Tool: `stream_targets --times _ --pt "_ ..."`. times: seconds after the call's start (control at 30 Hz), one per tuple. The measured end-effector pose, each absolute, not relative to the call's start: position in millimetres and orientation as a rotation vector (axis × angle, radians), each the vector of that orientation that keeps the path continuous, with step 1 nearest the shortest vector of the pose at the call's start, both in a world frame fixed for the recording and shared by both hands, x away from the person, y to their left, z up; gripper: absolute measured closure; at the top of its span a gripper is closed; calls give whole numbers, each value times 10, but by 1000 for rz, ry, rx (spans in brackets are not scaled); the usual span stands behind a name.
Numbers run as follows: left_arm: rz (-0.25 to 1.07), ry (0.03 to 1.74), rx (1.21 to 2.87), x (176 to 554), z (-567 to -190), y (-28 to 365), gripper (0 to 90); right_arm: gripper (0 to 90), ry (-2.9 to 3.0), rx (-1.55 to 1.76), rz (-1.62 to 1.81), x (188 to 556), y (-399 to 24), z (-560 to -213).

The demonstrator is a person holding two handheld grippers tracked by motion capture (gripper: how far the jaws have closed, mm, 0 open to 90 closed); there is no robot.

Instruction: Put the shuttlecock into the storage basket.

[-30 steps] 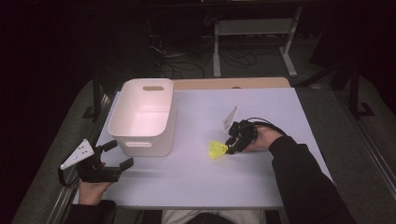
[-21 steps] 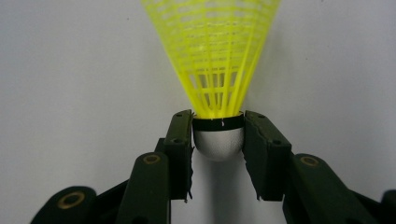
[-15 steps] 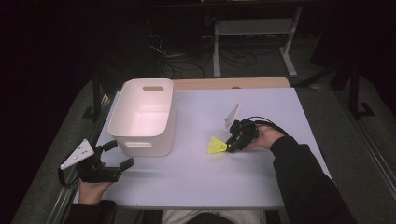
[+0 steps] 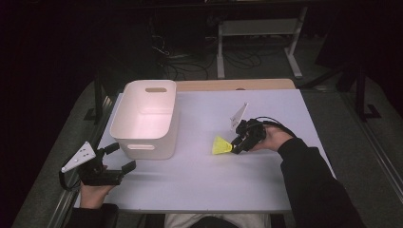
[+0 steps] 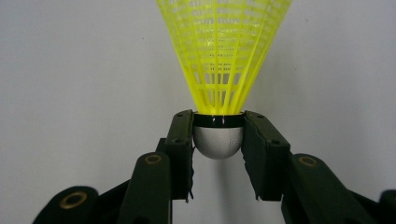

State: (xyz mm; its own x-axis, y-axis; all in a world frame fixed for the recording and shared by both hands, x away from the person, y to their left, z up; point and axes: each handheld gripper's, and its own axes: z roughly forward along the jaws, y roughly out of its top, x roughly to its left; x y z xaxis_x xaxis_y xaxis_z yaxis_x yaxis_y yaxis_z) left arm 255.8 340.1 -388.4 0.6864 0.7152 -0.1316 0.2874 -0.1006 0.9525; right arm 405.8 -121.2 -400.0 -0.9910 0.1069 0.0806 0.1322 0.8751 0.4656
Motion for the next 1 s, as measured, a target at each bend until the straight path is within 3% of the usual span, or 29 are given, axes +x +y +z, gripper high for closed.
stream_targets --times 1.0 --pt "434 815 1683 2564 -3883 3398 0 632 -2987 -272 -873 3972 -1213 -3589"
